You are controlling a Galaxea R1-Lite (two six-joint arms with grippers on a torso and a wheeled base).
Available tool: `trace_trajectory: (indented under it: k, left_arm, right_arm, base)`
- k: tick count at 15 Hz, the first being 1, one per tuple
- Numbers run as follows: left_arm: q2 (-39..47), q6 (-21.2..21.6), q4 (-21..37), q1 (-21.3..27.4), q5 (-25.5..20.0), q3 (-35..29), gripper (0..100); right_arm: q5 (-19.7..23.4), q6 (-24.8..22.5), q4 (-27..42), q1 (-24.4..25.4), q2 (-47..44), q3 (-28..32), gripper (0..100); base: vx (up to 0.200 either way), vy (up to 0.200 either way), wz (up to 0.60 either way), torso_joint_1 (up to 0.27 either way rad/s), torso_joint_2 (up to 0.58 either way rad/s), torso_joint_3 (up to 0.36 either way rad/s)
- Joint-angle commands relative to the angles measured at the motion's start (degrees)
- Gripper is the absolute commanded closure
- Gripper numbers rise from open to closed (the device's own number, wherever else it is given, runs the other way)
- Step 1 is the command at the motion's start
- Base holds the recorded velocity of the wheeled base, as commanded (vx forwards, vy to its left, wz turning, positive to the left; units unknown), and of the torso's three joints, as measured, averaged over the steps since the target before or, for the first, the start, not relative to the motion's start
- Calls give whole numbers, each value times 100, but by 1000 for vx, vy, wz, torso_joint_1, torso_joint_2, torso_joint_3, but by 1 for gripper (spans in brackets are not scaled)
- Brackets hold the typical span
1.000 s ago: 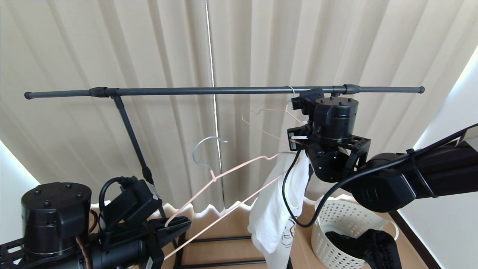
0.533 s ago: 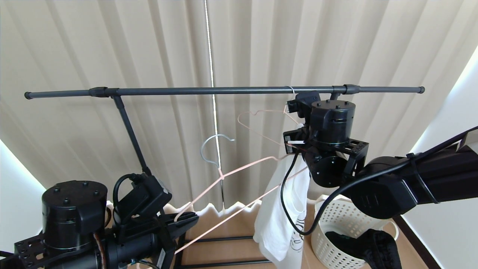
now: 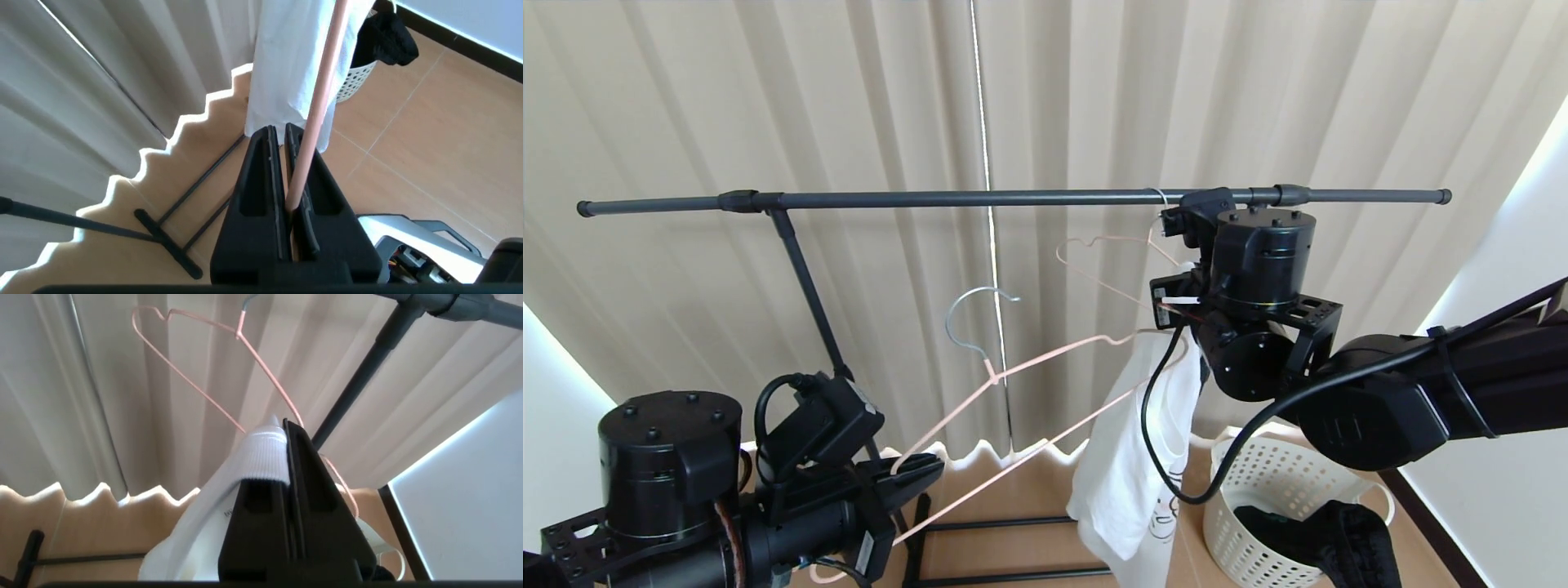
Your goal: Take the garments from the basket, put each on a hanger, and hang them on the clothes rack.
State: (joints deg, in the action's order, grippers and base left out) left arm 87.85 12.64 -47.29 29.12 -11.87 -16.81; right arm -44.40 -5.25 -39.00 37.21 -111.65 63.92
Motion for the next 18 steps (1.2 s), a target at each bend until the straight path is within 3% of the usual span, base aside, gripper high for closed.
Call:
trace_trajectory:
  k: [1,11,18]
  left_arm:
    - [5,1,0,-109,1,-24,100]
    - [277,-60,-9,67,124,-200,100]
    - [295,-429,-299,94,352,-279,100]
  right_arm:
    - [1,-2,-3,-3,38,-2,100]
    - [-7,42,-3,147,-14,-63,100]
    - [-7,42,-3,155,12,-116,100]
  base:
    - [0,0,0,0,0,0]
    - [0,0,0,0,0,0]
    - [0,0,0,0,0,0]
